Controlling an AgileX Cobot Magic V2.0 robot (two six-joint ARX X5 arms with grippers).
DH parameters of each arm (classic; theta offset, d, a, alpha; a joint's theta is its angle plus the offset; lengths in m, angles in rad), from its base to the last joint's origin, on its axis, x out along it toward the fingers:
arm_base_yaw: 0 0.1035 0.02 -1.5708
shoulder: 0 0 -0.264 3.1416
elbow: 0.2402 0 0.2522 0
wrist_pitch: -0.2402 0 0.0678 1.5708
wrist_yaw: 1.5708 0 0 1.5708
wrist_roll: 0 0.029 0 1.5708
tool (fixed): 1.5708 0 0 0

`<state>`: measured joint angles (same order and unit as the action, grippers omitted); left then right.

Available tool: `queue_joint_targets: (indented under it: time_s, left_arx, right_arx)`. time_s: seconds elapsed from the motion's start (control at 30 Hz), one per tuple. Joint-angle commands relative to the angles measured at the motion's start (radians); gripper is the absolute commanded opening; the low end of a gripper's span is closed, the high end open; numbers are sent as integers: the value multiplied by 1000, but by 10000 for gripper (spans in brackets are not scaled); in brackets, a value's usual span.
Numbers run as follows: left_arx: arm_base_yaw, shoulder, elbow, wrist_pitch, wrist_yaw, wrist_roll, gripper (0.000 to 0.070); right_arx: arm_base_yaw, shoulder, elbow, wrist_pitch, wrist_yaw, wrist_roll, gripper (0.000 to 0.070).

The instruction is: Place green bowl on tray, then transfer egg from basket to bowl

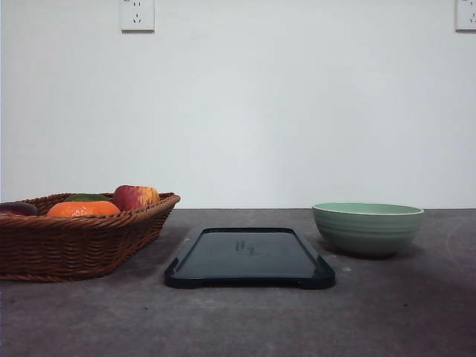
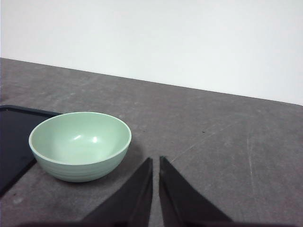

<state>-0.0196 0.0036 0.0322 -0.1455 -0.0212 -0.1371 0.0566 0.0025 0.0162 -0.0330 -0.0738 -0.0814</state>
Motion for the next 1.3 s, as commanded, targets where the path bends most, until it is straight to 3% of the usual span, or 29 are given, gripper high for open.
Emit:
queue_joint_targets:
  time_s: [0.0, 0.1, 0.2, 0.27, 0.37, 0.43, 0.5, 0.53, 0.63, 0.87, 1.03, 1.27]
  left_arx:
    - [2, 0, -18, 11, 3, 11, 1]
    - [2, 0, -18, 12, 3, -37, 1]
    - [2, 0, -18, 16, 3, -157, 1]
    - [2, 0, -18, 11, 3, -259, 1]
    - [2, 0, -17, 11, 4, -437, 1]
    - [2, 0, -11, 12, 7, -595, 1]
    - [2, 0, -4, 14, 10, -703, 1]
    - [2, 0, -1, 17, 10, -718, 1]
    - [2, 0, 5, 74, 10, -663, 1]
    - [2, 2, 17, 295, 10, -382, 2]
    - [2, 25, 87, 276, 9, -259, 2]
    - [1, 187, 272, 129, 13, -219, 2]
  right_arx:
    - [-1, 1, -4, 18, 3, 2, 16]
    - [-1, 1, -4, 48, 3, 3, 16]
    - [0, 1, -4, 63, 0, 43, 15]
    - [-1, 1, -4, 63, 4, 146, 7]
    - [-1, 1, -3, 64, 4, 384, 7]
    - [-1, 1, -3, 73, 4, 530, 7]
    - [-1, 1, -3, 90, 4, 611, 7]
    - [-1, 1, -3, 104, 3, 632, 7]
    - [-1, 1, -2, 159, -2, 650, 6]
    - [-1, 2, 40, 191, -4, 600, 6]
    - [-1, 21, 102, 182, -3, 509, 6]
    - [-1, 171, 236, 75, -8, 422, 6]
